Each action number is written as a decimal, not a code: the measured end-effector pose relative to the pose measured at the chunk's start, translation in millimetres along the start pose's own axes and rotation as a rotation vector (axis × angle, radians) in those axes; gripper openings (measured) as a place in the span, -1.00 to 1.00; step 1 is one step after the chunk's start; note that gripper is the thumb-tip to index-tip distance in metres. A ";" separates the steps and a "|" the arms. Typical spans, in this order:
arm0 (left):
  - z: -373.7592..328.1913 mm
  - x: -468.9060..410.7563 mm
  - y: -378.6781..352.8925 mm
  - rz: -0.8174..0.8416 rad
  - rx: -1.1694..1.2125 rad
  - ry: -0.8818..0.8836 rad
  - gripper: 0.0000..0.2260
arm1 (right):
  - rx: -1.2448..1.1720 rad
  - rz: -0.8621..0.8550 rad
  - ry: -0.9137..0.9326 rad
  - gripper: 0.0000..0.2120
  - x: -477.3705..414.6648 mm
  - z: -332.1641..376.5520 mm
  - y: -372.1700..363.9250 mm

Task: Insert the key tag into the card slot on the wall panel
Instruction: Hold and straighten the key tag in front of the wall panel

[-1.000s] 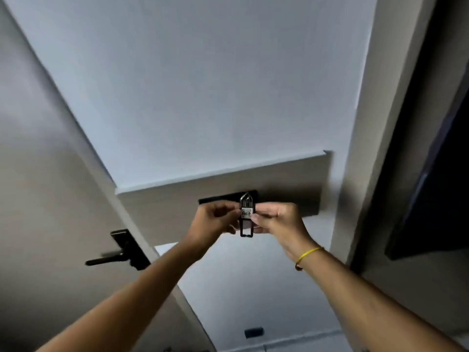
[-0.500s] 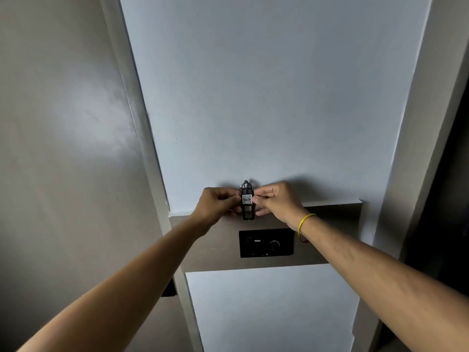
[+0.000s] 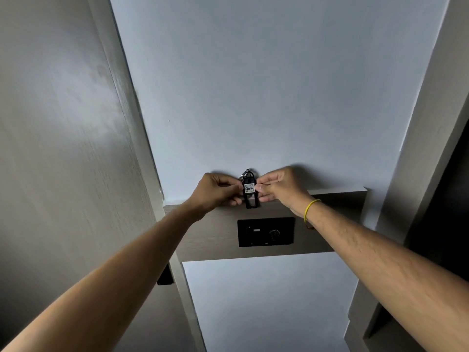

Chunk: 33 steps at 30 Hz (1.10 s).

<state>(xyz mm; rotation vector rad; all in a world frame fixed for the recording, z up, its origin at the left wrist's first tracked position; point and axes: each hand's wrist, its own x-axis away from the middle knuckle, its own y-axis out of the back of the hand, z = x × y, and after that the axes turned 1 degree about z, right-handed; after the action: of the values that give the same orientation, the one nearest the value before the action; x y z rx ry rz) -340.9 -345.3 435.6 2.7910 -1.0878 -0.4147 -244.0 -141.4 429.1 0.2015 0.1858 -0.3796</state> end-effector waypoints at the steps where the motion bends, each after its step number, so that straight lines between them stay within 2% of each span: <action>1: -0.3 0.0 -0.2 -0.003 0.000 0.001 -0.90 | 0.002 0.005 0.003 -0.84 -0.2 -0.4 -0.2; 8: -2.0 0.8 -0.2 -0.014 -0.013 0.012 -0.83 | 0.039 0.004 0.038 -0.85 5.4 1.3 -4.6; 17: -2.0 -1.2 -1.2 -0.012 -0.012 0.028 -0.86 | 0.070 0.024 0.069 -0.86 6.2 -1.7 -4.0; 20: -2.2 -1.4 -2.0 -0.014 -0.017 0.029 -0.88 | 0.083 0.025 0.088 -0.78 5.2 -3.6 -4.0; 33: -3.5 3.8 -6.8 -0.037 -0.026 0.025 -0.94 | 0.121 0.036 0.134 -0.75 3.9 -8.4 -1.7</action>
<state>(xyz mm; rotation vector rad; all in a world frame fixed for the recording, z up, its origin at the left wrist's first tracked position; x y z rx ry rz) -332.8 -342.9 436.8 2.7898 -1.0205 -0.3934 -242.3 -142.3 419.9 0.3495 0.2913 -0.3422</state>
